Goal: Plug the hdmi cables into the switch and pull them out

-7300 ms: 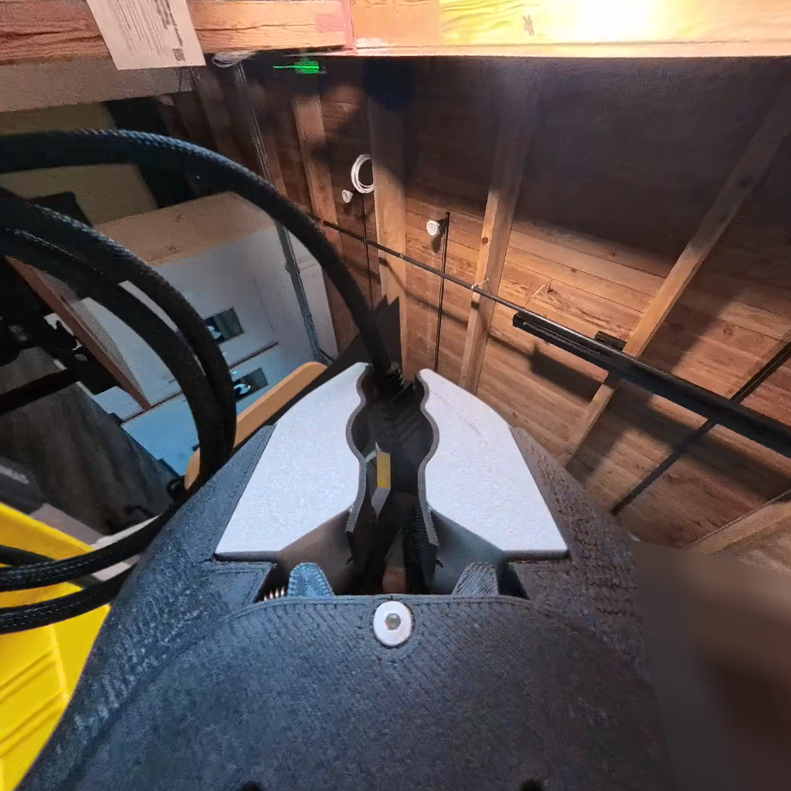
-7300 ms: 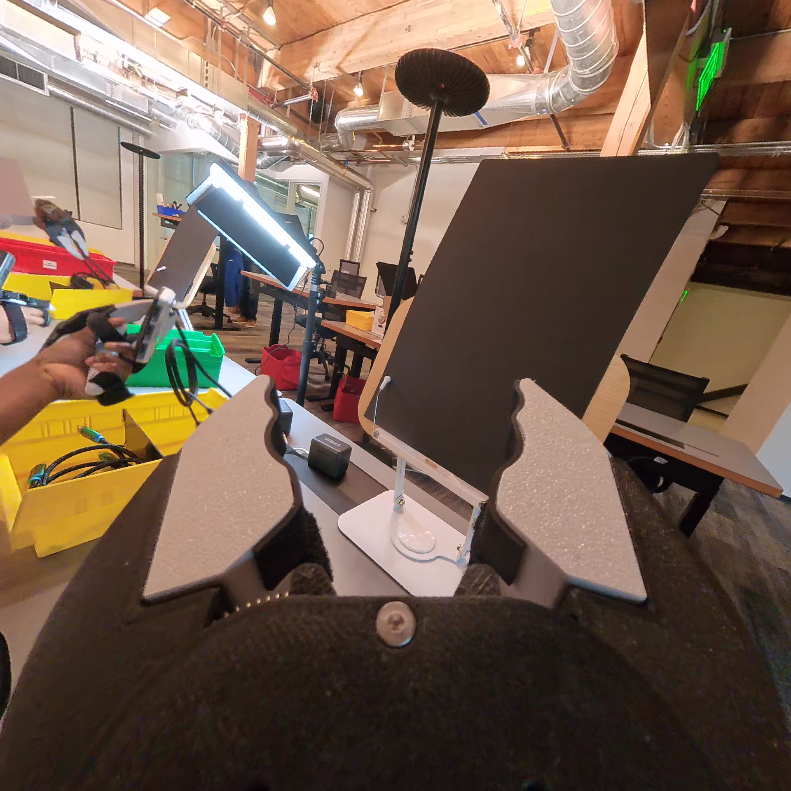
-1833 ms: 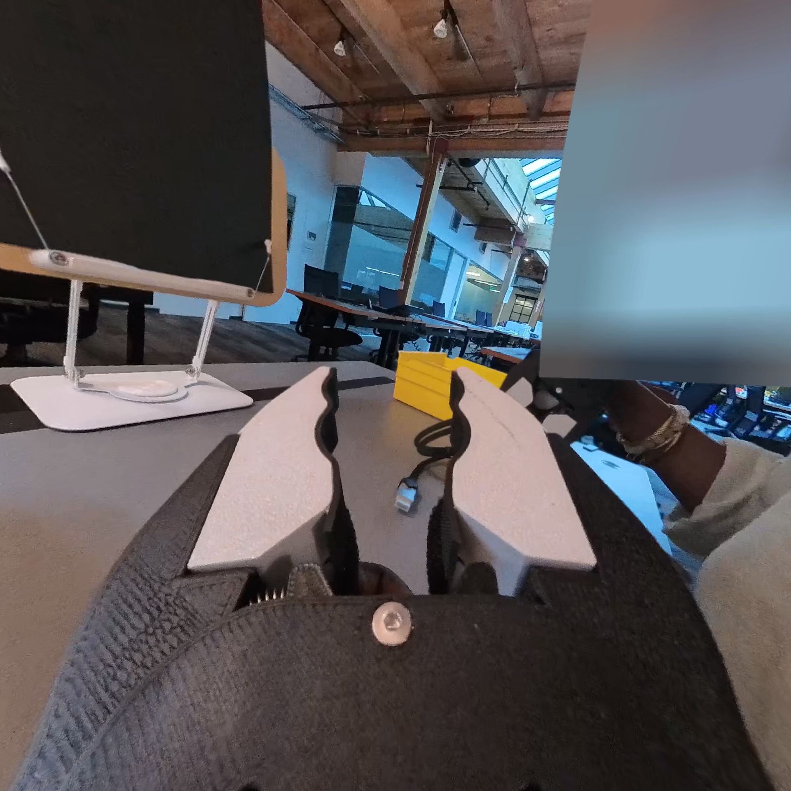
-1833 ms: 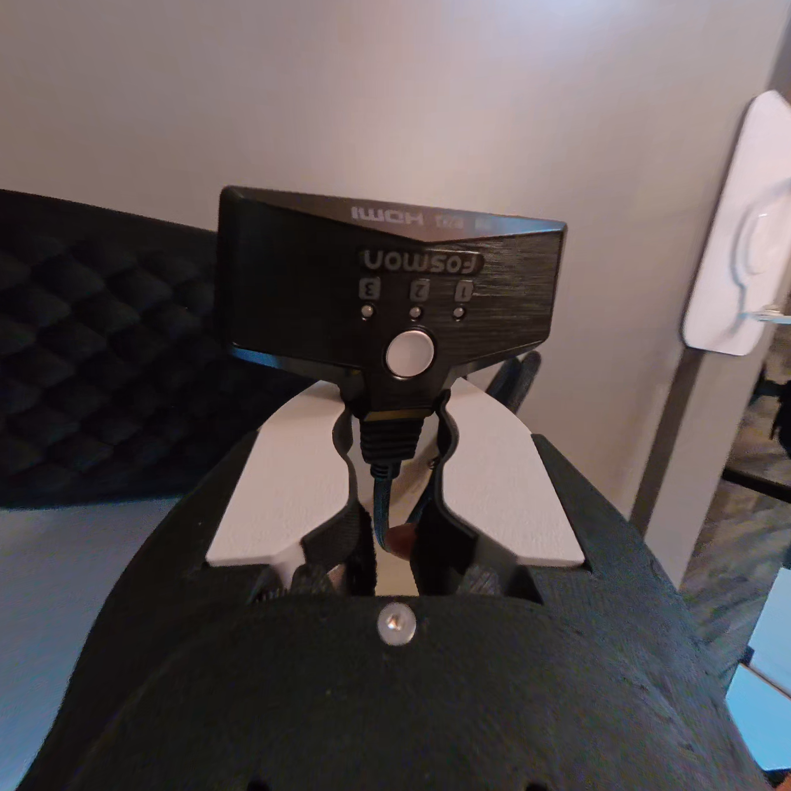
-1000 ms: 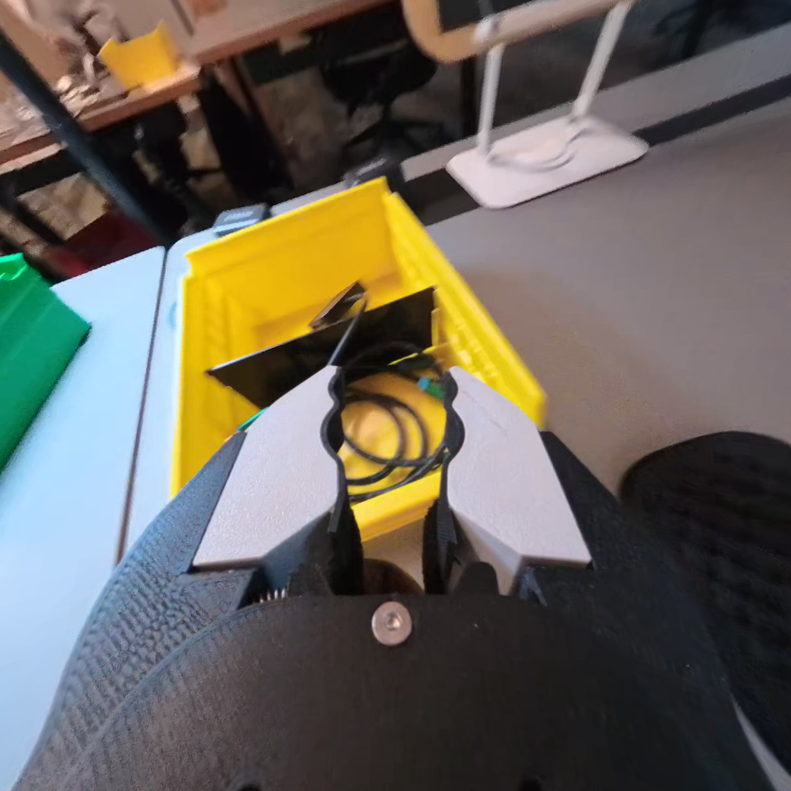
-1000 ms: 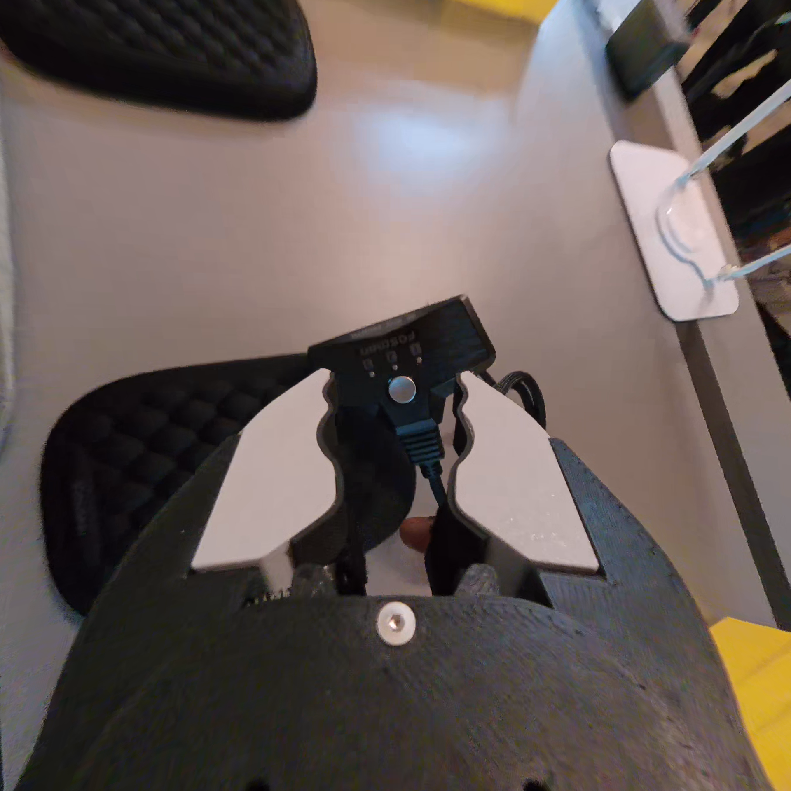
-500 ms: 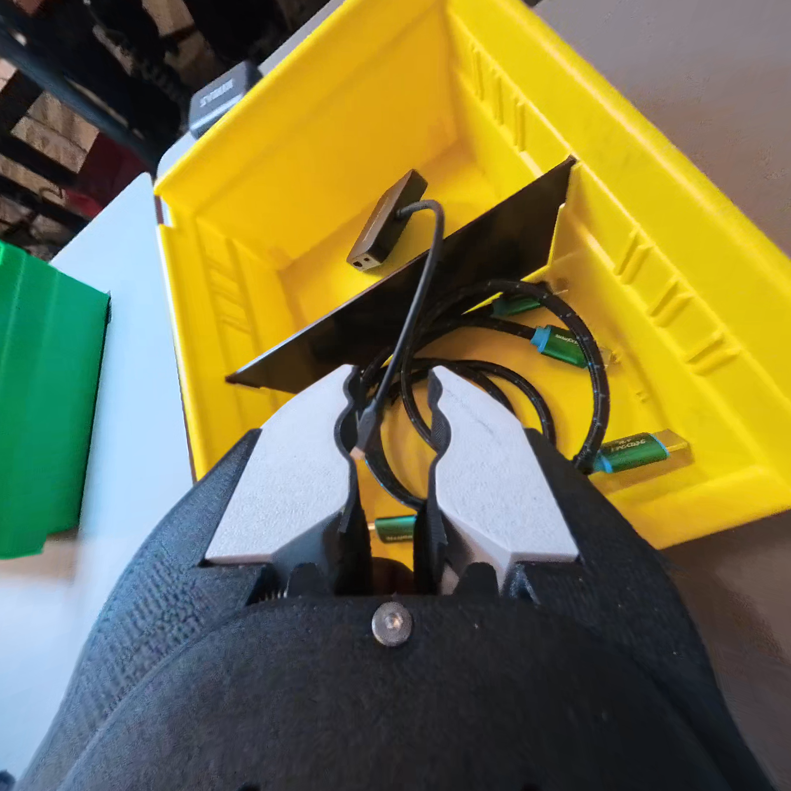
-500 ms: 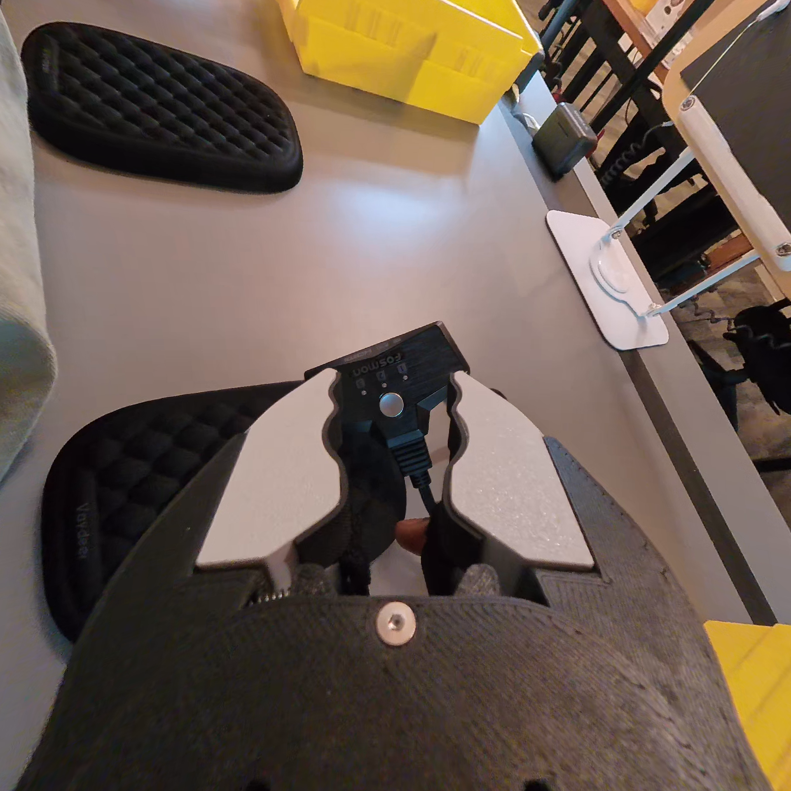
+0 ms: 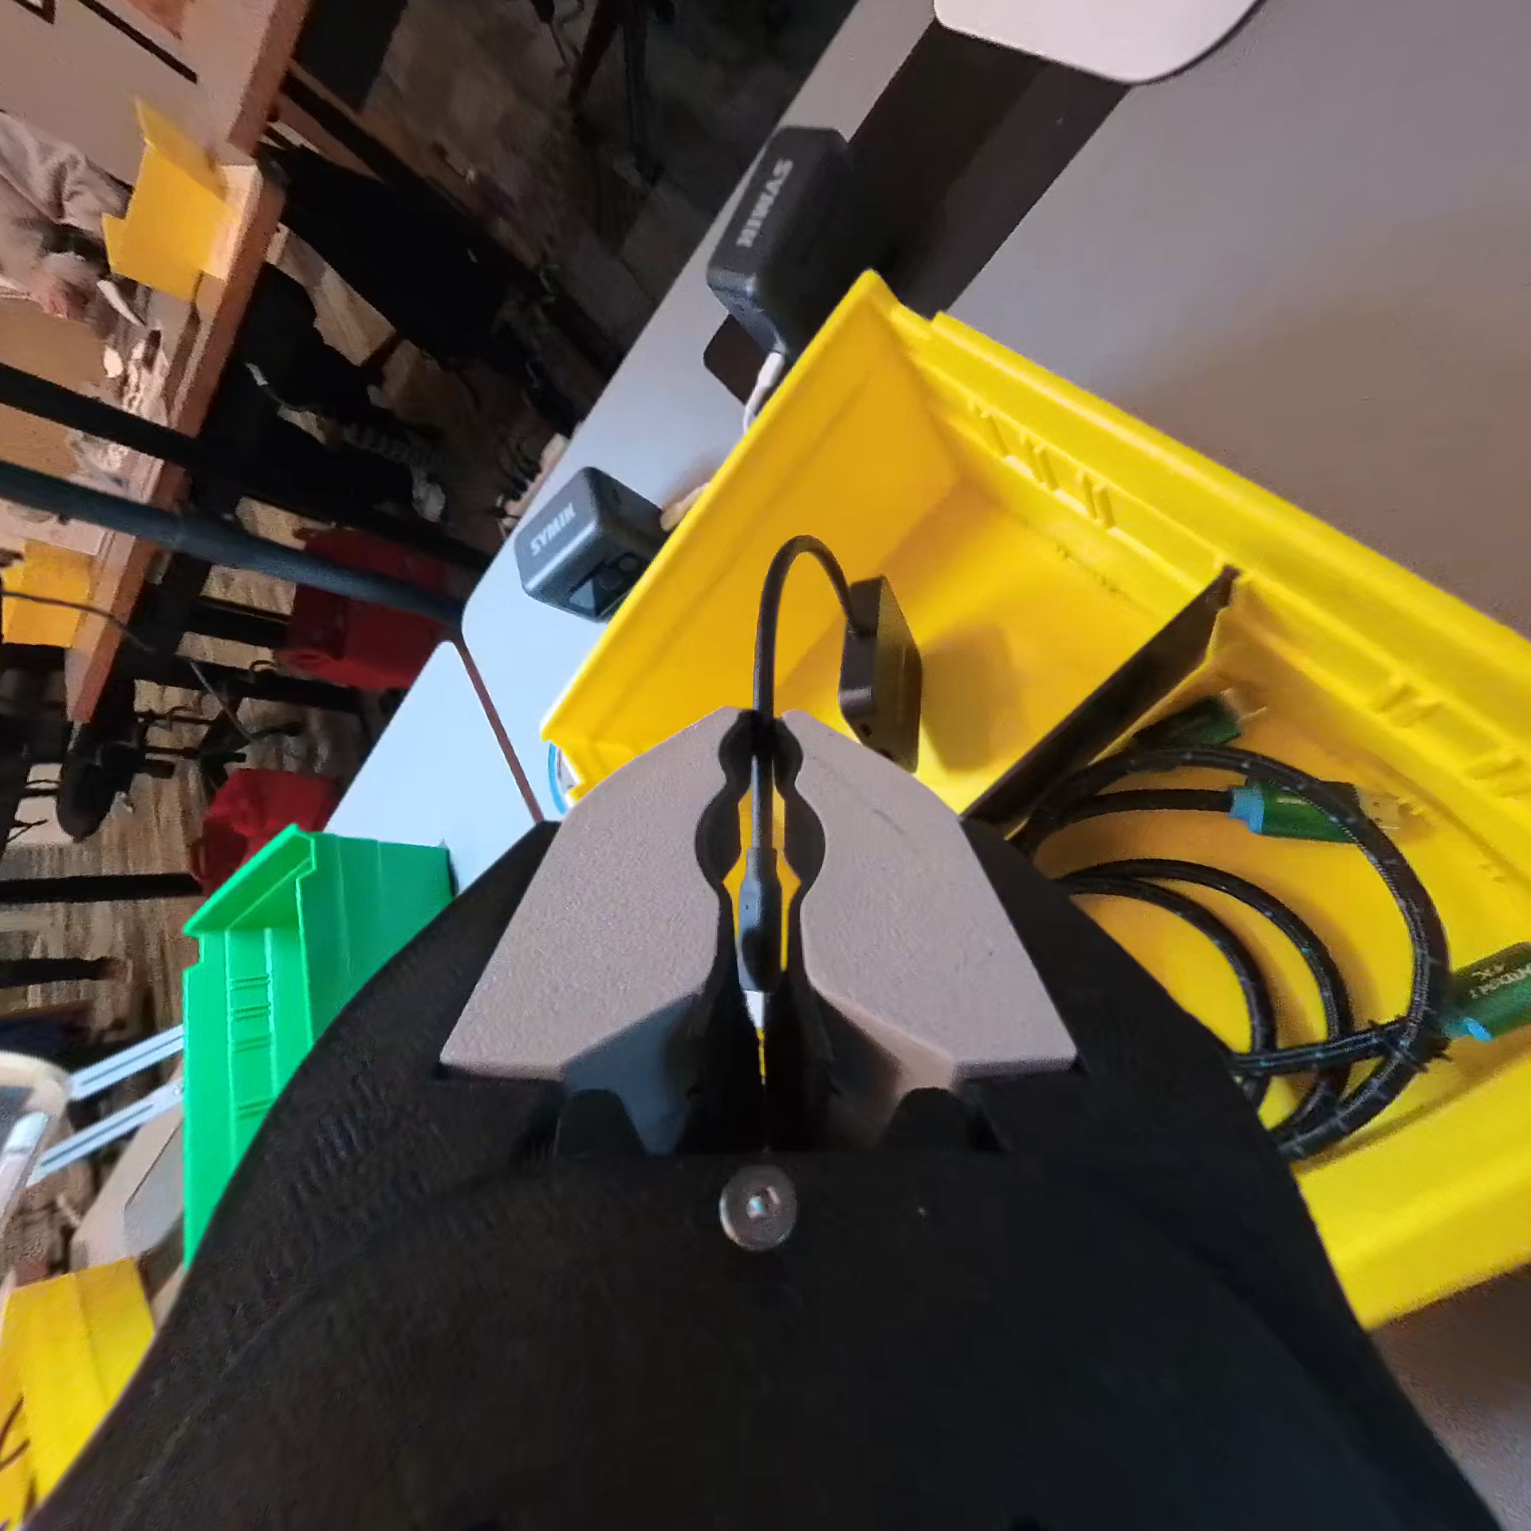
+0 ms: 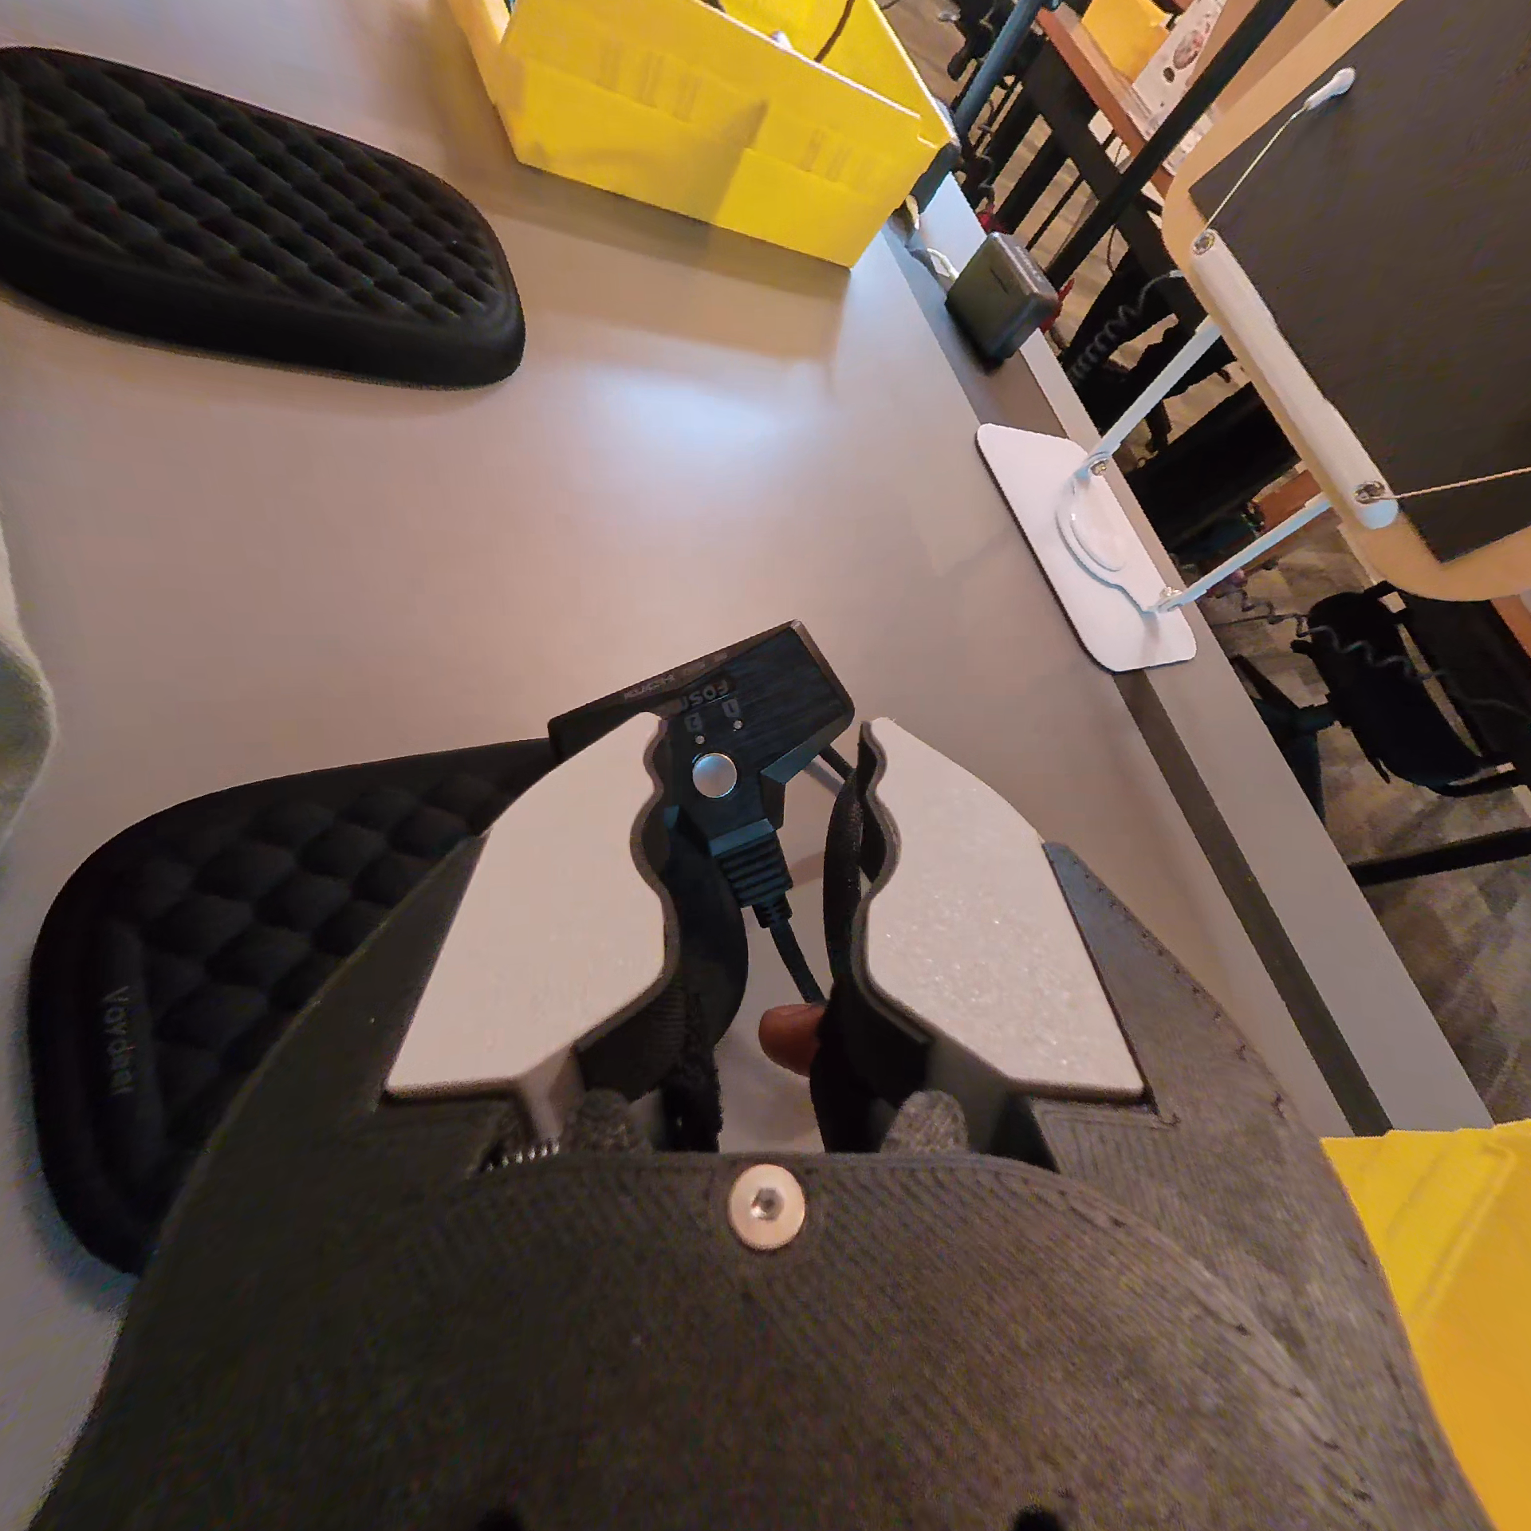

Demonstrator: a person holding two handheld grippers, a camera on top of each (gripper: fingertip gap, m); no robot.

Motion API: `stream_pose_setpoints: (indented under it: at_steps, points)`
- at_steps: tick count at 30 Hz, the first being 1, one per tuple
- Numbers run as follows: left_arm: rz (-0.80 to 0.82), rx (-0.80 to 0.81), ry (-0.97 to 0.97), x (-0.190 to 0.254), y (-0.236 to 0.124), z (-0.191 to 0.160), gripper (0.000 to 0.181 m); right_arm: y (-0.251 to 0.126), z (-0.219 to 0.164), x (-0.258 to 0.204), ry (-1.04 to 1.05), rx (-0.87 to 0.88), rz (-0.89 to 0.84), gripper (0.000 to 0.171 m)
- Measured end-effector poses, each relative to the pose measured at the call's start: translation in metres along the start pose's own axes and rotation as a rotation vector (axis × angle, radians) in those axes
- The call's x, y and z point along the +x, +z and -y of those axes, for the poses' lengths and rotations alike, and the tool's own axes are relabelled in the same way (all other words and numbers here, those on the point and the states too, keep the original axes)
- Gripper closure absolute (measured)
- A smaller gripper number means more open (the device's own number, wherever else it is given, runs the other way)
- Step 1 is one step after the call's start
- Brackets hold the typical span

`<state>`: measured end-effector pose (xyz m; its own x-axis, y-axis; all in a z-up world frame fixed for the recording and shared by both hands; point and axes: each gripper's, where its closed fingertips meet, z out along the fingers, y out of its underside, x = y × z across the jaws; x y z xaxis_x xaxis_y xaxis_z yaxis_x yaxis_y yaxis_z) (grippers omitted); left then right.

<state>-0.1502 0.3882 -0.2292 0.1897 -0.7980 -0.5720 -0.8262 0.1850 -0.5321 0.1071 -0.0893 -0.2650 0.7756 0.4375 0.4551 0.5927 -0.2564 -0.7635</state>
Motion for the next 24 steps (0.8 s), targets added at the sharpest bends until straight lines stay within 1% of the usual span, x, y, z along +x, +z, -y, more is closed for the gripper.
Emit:
stream_pose_setpoints:
  at_steps: [4,6,7,9,10,11,13,17,19,20,22,24]
  points:
    - [-0.131,-0.026,0.100,-0.013,0.030,0.001,0.176,-0.003,0.001,-0.001,-0.001,0.003,-0.008,0.127]
    - [-0.244,-0.091,-0.017,-0.011,0.051,-0.015,0.176,-0.006,0.001,-0.001,-0.003,0.003,-0.018,0.127]
    - [-0.270,-0.143,-0.096,-0.012,0.062,-0.026,0.174,-0.007,0.001,0.000,-0.002,0.002,-0.024,0.128]
    - [-0.272,-0.266,-0.224,-0.016,0.076,-0.050,0.154,-0.010,0.001,0.000,0.001,-0.001,-0.036,0.127]
    - [-0.266,-0.290,-0.270,-0.017,0.079,-0.057,0.146,-0.011,0.000,0.001,0.004,-0.004,-0.041,0.127]
    - [-0.267,-0.271,-0.303,-0.016,0.080,-0.056,0.138,-0.012,-0.001,0.001,0.006,-0.008,-0.044,0.127]
    - [-0.239,-0.188,-0.323,-0.018,0.072,-0.046,0.132,-0.014,-0.003,0.002,0.010,-0.013,-0.047,0.127]
    - [-0.127,-0.027,-0.278,-0.027,0.030,-0.026,0.135,-0.012,-0.003,0.004,0.014,-0.008,-0.043,0.127]
    - [-0.129,0.010,-0.217,-0.017,0.007,-0.024,0.136,-0.009,-0.003,0.006,0.013,-0.003,-0.039,0.128]
    - [-0.158,0.010,-0.186,-0.007,-0.003,-0.026,0.137,-0.008,-0.002,0.007,0.012,0.002,-0.036,0.128]
    - [-0.241,-0.032,-0.133,0.018,-0.015,-0.036,0.147,-0.004,0.001,0.007,0.007,0.017,-0.026,0.129]
    - [-0.291,-0.142,-0.073,0.038,-0.017,-0.057,0.152,0.001,0.005,0.007,-0.001,0.030,-0.013,0.129]
